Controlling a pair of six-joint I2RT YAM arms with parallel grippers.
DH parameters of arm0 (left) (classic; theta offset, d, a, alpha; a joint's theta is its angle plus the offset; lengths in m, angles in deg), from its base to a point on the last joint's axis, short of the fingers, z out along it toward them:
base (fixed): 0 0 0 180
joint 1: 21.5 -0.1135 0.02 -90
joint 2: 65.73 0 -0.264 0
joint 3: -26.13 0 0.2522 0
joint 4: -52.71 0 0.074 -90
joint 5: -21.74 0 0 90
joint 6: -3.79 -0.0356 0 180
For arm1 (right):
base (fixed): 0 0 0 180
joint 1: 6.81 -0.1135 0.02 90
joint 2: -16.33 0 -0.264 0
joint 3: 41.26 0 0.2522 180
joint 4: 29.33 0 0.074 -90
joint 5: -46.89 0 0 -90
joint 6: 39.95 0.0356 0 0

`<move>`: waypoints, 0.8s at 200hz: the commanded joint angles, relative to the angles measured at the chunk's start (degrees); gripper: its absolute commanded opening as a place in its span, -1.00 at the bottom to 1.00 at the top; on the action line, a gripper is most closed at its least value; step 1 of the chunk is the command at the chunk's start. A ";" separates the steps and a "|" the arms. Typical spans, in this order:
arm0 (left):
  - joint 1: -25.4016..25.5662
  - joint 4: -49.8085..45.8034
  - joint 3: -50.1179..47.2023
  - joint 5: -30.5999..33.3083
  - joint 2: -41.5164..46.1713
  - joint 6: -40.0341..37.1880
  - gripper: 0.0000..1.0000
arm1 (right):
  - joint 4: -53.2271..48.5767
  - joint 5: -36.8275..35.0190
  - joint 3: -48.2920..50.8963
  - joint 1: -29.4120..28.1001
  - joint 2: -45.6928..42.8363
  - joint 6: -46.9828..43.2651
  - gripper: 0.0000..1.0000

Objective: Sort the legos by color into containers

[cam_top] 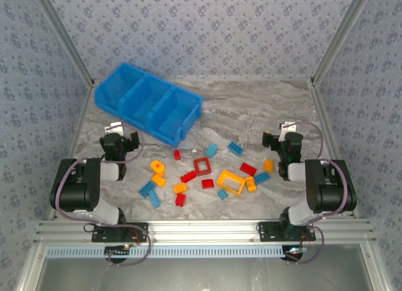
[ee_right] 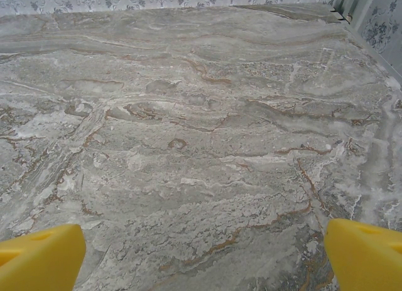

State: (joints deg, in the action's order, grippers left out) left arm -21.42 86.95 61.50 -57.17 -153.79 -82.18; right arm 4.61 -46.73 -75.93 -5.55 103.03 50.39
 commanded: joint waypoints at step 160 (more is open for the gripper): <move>9.84 -82.51 47.24 6.50 32.32 34.19 0.96 | -74.95 5.36 -40.83 -8.27 -28.99 38.95 0.74</move>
State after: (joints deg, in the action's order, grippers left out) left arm -7.28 34.24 102.02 -47.42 -122.64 -69.70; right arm -48.83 -56.04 -117.28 -16.65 71.82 70.91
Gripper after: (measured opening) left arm 0.980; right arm 0.972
